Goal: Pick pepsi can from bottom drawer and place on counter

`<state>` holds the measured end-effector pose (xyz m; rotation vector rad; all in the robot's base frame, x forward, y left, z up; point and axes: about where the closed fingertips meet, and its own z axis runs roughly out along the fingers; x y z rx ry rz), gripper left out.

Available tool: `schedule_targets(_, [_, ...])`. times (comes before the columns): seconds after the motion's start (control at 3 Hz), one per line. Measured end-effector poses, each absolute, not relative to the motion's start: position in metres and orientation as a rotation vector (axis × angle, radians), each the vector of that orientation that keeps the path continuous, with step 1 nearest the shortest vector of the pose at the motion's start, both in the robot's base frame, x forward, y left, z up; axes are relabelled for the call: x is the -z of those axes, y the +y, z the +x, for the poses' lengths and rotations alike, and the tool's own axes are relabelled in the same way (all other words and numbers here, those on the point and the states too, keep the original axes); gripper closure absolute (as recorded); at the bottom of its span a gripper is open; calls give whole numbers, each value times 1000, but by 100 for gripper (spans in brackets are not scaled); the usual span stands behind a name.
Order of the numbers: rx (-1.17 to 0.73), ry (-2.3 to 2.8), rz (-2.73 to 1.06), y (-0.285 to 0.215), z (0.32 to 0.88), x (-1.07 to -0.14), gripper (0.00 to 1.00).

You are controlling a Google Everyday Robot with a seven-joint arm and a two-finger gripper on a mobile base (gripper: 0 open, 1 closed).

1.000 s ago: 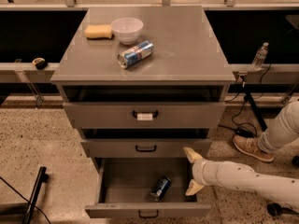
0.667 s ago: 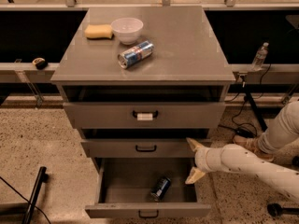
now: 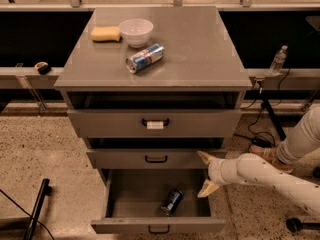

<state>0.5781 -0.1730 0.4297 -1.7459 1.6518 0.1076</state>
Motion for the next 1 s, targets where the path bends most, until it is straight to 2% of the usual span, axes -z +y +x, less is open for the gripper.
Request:
schedule_targets(0.33, [-177,1605,-1792,-170,573,-416,20])
schedule_targets(0.67, [-269,1569,-1872,-160,563,-382,12])
schedule_targets(1.0, [-348,1544,-1935,-149,553,-352,11])
